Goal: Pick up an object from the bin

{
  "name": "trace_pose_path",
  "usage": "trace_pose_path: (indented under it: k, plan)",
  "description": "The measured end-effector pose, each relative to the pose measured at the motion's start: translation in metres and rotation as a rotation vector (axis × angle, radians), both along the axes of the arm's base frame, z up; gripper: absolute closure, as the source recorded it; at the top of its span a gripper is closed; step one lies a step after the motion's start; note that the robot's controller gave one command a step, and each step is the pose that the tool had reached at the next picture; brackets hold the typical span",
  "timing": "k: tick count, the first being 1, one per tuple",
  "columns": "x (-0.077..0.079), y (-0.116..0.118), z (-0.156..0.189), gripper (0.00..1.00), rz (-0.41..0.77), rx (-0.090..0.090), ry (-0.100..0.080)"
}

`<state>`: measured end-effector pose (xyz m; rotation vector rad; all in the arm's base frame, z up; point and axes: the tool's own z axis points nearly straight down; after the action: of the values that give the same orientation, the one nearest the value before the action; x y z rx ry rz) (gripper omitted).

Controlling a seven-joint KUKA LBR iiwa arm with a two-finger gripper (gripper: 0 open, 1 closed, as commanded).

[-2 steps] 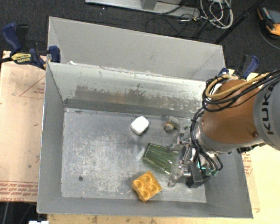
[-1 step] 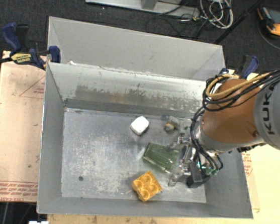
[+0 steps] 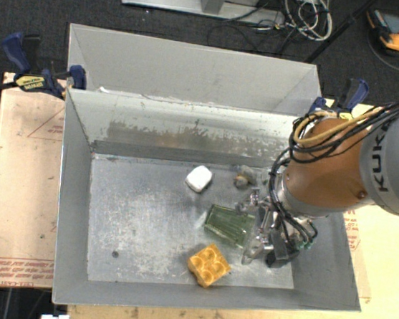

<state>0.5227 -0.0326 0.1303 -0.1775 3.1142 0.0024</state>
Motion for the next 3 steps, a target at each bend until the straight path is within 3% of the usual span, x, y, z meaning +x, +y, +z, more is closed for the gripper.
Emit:
trace_pose_path:
  k: [1,2,3]
  plan:
    - [-0.0046,-0.0031,-0.0083,1.00,0.046,-0.002,0.021]
    - [-0.0046,-0.0030,-0.0083,0.00,0.046,-0.002,0.021]
    - [-0.0046,-0.0030,-0.0083,0.00,0.046,-0.002,0.021]
